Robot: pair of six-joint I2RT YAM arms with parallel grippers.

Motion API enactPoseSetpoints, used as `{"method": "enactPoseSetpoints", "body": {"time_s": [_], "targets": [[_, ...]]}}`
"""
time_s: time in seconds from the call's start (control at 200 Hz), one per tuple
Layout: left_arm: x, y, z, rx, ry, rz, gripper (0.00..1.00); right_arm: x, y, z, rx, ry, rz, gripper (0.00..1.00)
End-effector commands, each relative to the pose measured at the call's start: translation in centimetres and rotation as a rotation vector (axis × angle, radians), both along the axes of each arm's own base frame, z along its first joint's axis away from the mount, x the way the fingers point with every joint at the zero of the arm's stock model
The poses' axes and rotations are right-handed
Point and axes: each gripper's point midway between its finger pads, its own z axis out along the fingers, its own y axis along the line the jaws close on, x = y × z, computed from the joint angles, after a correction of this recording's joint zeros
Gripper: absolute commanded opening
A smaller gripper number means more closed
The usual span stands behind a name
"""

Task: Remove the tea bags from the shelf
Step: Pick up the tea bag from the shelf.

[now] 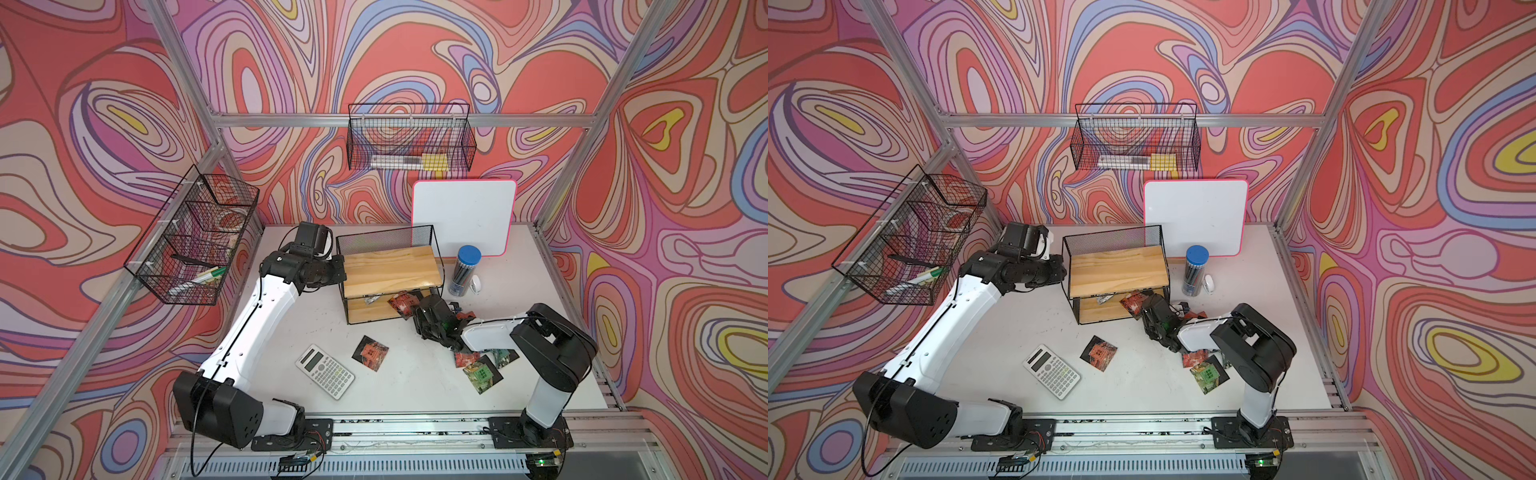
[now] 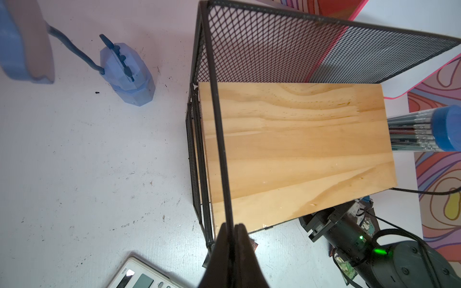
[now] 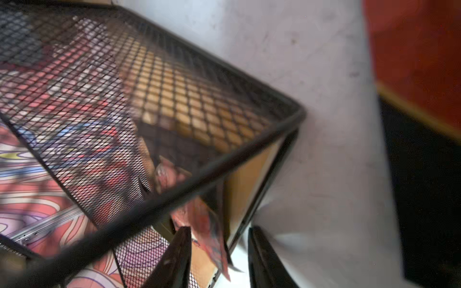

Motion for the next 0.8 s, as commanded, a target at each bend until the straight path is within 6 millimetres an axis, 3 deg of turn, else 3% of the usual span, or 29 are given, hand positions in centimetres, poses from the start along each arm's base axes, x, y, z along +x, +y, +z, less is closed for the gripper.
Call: {"method": "enactPoseSetpoints", "body": {"time_s": [0.0, 0.28, 0.711, 0.726, 0.796], "targets": [[-0.2, -0.1, -0.3, 0.02, 0.015, -0.034, 0.0, -0.1, -0.8, -1.3, -0.018, 0.039, -0.032, 0.37], [-0.2, 0.0, -0.3, 0.029, 0.017, -0.035, 0.0, 0.0, -0.7, -0.8, -0.03, 0.046, -0.033, 0.18], [-0.2, 0.0, -0.4, 0.032, 0.017, -0.037, 0.0, 0.2, -0.8, 0.1, -0.056, 0.046, -0.025, 0.08], [-0.1, 0.0, -0.4, 0.032, 0.016, -0.036, 0.0, 0.3, -0.6, 1.0, -0.04, 0.029, -0.025, 0.07], [-0.1, 0.0, -0.3, 0.031, 0.014, -0.035, 0.0, 0.4, -0.7, 1.5, -0.037, 0.022, -0.028, 0.07]]}}
